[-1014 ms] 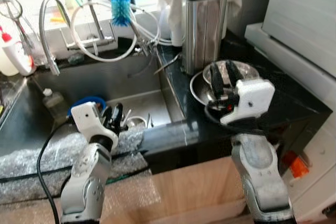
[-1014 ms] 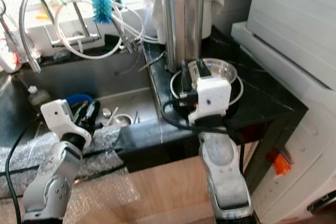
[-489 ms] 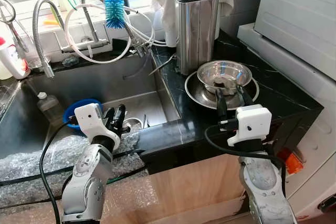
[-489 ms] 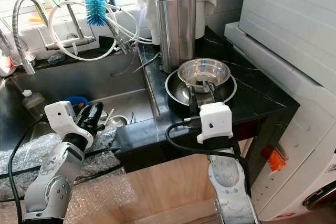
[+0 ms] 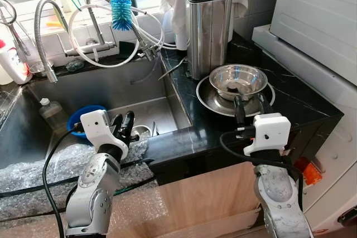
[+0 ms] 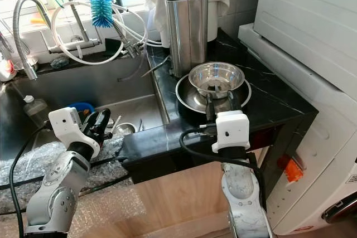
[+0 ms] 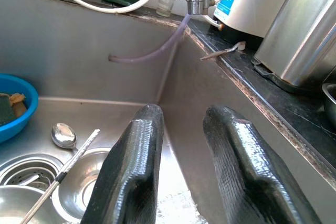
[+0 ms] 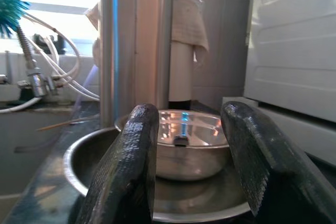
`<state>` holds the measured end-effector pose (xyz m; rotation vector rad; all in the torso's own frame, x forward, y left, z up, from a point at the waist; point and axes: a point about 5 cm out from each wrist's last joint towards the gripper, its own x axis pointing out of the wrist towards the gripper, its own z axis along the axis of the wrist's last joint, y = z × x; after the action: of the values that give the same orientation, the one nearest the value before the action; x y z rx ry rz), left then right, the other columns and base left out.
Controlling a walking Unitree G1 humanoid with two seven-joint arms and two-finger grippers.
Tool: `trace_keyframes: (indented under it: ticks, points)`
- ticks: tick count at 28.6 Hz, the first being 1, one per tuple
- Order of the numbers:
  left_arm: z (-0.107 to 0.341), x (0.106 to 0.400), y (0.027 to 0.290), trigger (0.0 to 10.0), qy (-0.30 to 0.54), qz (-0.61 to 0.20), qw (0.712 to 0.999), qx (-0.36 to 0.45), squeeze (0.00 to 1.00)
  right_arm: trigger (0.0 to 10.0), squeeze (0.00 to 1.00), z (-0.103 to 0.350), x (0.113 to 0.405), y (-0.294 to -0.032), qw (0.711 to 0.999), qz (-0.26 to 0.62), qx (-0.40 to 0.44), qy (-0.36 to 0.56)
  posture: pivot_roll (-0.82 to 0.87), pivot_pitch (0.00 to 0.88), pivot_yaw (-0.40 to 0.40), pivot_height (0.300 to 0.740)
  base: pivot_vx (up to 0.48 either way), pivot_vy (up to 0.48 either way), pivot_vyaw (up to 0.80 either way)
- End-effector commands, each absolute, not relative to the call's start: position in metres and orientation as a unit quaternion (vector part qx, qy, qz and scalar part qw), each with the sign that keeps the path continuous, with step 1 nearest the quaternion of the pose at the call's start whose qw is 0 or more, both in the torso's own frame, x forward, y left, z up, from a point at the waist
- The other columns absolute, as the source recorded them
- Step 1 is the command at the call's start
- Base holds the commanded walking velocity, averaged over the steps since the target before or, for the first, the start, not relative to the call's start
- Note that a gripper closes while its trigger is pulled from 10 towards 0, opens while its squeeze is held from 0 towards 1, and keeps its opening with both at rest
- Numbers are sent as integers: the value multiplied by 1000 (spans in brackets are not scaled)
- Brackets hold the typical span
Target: Kitchen organization
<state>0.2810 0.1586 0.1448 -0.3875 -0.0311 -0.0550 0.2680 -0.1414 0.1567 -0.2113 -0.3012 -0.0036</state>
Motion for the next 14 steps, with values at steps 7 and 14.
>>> trace_keyframes:
  ticks: [7, 14]
  points:
    - [145, 280, 161, 10000, -14, -24, 984, -176, 0, 10000, 0, 161, 277, -141, 984, -14, -99, -150, -120, 0, 128, 740, 0, 0, 0]
    - [145, 281, 159, 10000, -14, -26, 983, -179, 0, 10000, 0, 164, 284, -139, 984, -22, -97, -145, -119, 0, 128, 740, 0, 0, 0]
